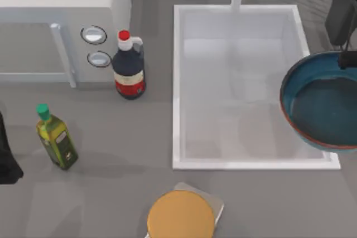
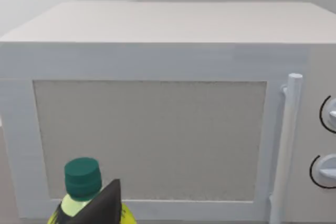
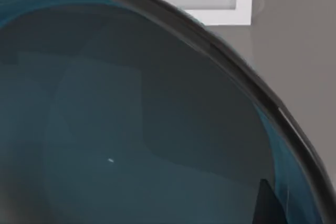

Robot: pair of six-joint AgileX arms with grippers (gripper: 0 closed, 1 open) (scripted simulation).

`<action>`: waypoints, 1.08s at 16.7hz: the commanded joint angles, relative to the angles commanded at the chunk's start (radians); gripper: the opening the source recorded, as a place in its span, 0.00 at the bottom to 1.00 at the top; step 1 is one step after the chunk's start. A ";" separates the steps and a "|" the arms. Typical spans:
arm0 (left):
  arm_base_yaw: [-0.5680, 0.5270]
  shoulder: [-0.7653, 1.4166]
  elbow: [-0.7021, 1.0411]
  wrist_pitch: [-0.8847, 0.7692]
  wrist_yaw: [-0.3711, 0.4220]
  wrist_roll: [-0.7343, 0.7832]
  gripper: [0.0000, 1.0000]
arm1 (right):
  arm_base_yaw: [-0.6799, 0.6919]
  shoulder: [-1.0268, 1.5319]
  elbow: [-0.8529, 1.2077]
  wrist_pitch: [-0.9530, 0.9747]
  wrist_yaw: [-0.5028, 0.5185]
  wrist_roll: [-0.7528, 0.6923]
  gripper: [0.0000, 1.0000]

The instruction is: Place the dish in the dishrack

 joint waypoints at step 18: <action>0.000 0.000 0.000 0.000 0.000 0.000 1.00 | -0.940 -0.442 -0.340 1.277 -0.584 -0.314 0.00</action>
